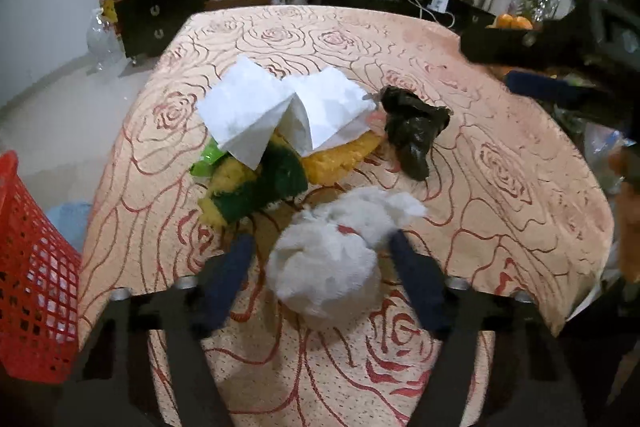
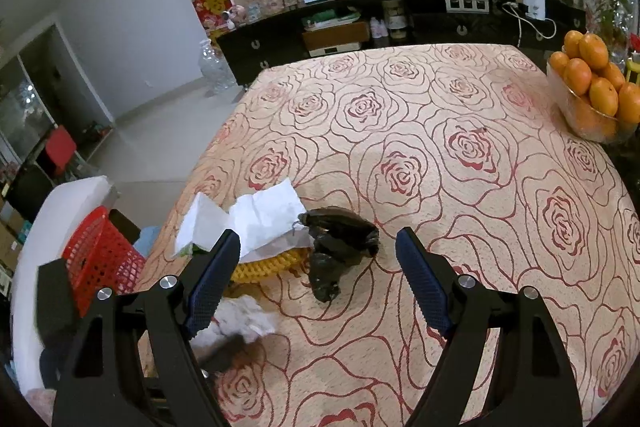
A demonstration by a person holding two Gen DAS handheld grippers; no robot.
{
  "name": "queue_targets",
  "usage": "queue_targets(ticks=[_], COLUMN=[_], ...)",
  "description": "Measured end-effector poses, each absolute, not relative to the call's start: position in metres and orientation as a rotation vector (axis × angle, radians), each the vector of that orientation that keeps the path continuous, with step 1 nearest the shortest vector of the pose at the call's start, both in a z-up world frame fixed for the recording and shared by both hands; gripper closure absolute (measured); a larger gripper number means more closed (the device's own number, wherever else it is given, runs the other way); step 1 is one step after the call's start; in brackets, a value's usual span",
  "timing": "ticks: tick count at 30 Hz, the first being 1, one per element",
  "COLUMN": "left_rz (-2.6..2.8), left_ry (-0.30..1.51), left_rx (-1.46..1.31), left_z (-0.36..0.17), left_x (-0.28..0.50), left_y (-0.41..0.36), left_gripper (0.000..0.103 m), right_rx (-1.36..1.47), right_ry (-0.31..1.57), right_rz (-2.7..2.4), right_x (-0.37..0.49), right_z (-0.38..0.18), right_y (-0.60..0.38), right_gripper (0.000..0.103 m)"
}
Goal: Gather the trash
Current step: 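Grasp the white mesh cloth with the left tool while the right tool grasps the black bag, then carry mesh cloth and black bag over the red basket and open both tools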
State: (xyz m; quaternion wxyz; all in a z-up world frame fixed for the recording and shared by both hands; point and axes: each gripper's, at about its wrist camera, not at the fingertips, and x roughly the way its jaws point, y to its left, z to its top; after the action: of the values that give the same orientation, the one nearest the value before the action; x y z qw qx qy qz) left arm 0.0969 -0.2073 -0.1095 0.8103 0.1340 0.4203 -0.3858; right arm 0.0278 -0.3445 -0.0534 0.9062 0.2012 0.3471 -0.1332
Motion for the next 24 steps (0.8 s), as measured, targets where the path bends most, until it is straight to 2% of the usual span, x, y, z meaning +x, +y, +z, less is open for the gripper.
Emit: queue_targets(ticks=[1,4,10,15,22,24], left_rz=[-0.831,-0.847,-0.863,-0.843,-0.792,-0.776], left_ry=[0.909,0.904,0.854,0.798,0.742,0.729], left_rx=[0.285,0.296,0.28,0.228,0.192,0.179], left_z=[-0.111,-0.111,-0.096,-0.075,-0.057,-0.053], left_x=[0.097,0.094,0.086,0.09,0.095,0.098], left_y=[-0.208,-0.209,-0.199,-0.18,-0.156,-0.149], left_gripper=[0.057,0.065,0.066,0.066,0.066,0.066], right_rx=[0.415,0.42,0.464,0.452,0.442,0.443], right_ry=[0.721,0.752,0.816,0.849,0.87,0.861], right_rz=[-0.279,-0.293,-0.286,-0.248,-0.25,-0.246], right_x=[0.029,0.037,0.052,0.064,0.072,0.072], right_z=[-0.056,-0.07,-0.1,-0.116,-0.127,-0.124], right_y=[-0.345,-0.35,-0.358,-0.354,-0.355,-0.354], right_gripper=[0.026,0.026,0.027,0.039,0.063,0.065])
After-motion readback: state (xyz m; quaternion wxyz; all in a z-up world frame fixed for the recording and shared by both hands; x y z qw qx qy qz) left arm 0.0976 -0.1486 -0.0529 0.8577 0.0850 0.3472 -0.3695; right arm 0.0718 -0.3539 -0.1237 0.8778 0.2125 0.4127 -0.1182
